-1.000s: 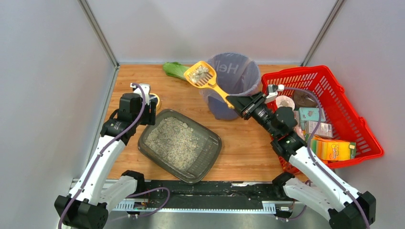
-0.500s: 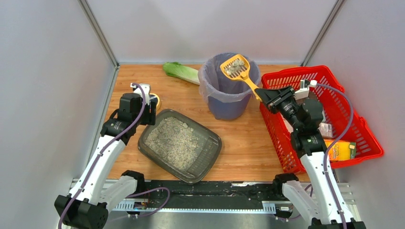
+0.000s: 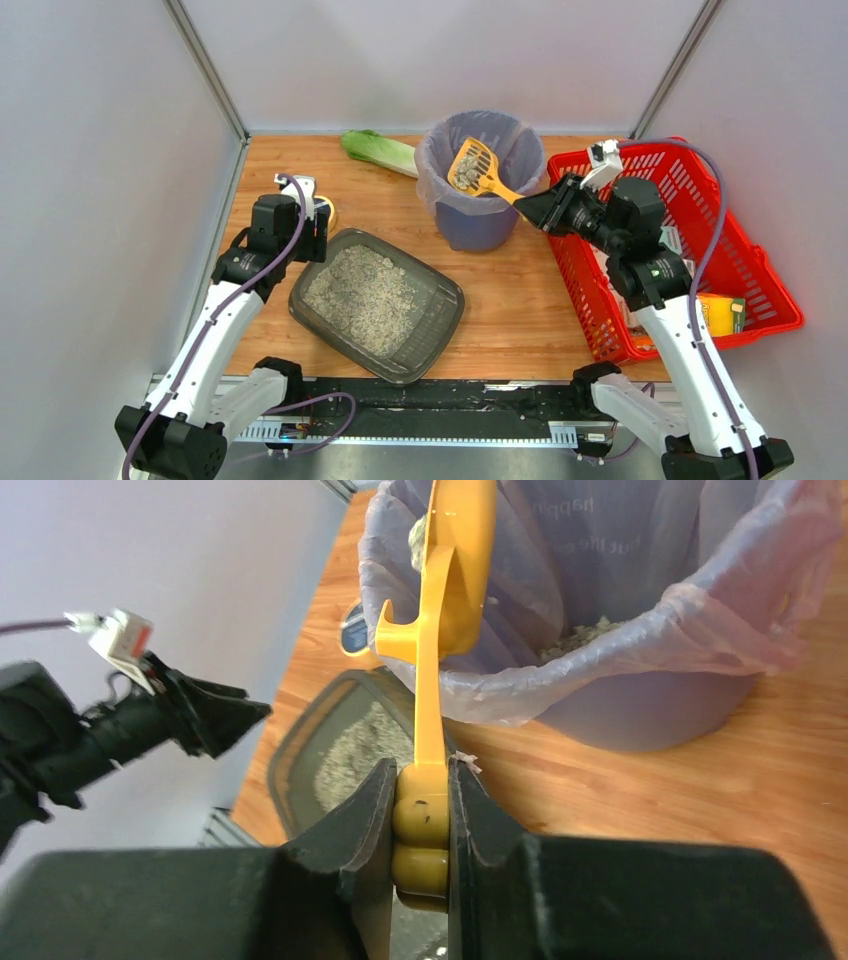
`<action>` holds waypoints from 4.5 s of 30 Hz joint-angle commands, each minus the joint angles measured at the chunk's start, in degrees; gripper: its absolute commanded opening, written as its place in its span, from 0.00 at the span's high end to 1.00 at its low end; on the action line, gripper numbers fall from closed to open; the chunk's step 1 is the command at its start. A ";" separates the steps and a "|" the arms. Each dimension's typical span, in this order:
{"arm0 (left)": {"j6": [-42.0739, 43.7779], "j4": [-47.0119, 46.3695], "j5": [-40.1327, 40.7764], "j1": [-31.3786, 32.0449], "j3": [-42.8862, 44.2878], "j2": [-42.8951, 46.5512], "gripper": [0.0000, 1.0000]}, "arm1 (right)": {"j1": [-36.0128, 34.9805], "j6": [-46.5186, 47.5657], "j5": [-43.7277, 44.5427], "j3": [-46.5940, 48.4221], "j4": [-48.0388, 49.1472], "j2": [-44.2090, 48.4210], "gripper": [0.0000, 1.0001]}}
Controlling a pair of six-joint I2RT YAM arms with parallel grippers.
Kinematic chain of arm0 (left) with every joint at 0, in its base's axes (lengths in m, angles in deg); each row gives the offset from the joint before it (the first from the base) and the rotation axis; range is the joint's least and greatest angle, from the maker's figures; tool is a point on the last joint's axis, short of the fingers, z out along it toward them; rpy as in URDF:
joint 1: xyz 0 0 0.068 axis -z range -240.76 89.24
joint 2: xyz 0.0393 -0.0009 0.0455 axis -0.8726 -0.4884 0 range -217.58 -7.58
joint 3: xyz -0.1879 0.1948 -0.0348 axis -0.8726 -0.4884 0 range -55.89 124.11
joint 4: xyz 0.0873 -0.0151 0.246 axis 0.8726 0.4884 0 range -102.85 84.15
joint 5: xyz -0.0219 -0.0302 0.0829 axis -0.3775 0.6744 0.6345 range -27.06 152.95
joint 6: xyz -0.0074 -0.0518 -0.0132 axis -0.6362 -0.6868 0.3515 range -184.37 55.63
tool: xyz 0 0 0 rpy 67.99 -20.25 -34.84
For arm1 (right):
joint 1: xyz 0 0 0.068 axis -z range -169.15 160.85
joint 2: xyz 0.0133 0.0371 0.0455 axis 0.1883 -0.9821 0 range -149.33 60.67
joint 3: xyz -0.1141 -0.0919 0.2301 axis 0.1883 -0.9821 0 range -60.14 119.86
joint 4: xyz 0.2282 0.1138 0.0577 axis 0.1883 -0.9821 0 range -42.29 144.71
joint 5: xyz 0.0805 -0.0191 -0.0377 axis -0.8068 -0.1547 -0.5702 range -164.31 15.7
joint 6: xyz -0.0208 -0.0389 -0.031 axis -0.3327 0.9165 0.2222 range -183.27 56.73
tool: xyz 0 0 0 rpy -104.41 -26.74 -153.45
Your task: Clean the litter box
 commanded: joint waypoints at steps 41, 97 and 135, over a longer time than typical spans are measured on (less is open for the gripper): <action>-0.04 -1.41 -1.27 0.15 -0.04 1.42 0.29 | -41.95 58.41 55.96 -2.51 14.62 6.32 1.00; 0.14 4.74 -1.80 0.42 3.04 -12.20 0.26 | -42.04 -36.94 21.05 -4.63 -8.21 -12.65 1.00; 0.23 6.76 -0.13 1.56 4.10 -19.85 0.52 | -46.87 -46.27 40.04 -19.73 14.88 -26.98 1.00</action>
